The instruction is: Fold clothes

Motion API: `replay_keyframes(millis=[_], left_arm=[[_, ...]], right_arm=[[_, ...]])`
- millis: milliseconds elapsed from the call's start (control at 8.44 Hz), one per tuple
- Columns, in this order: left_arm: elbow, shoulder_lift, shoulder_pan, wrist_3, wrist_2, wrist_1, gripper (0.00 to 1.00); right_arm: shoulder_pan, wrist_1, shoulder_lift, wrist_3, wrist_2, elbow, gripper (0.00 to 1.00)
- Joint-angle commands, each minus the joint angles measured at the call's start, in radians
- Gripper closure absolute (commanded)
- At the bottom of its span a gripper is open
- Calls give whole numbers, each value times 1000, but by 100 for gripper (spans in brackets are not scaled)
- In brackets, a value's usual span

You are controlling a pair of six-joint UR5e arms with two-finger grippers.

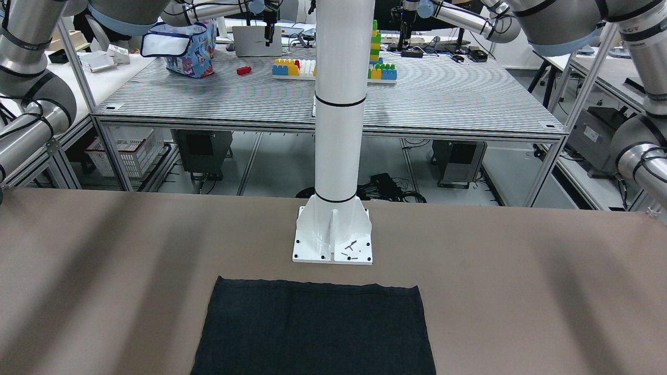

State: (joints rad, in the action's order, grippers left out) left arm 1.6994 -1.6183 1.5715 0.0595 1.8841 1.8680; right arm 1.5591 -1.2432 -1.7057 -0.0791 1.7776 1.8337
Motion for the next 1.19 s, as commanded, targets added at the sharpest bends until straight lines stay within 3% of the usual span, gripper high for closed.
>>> replay_keyframes(millis=[0, 474, 711, 948, 1067], left_arm=[[-38, -85, -120, -6, 53, 8, 0], [-206, -268, -249, -163, 121, 10, 0], [-309, -365, -349, -330, 125, 77, 0], [-523, -495, -456, -507, 141, 257, 0], [-602, -565, -484, -564, 142, 290, 0]], right_arm=[[-100, 13, 88, 8, 2, -25, 6], [-212, 25, 322, 178, 80, -301, 6], [-333, 25, 378, 411, 79, -326, 6], [-405, 25, 425, 536, 80, -327, 6], [-430, 25, 446, 562, 80, -332, 6]])
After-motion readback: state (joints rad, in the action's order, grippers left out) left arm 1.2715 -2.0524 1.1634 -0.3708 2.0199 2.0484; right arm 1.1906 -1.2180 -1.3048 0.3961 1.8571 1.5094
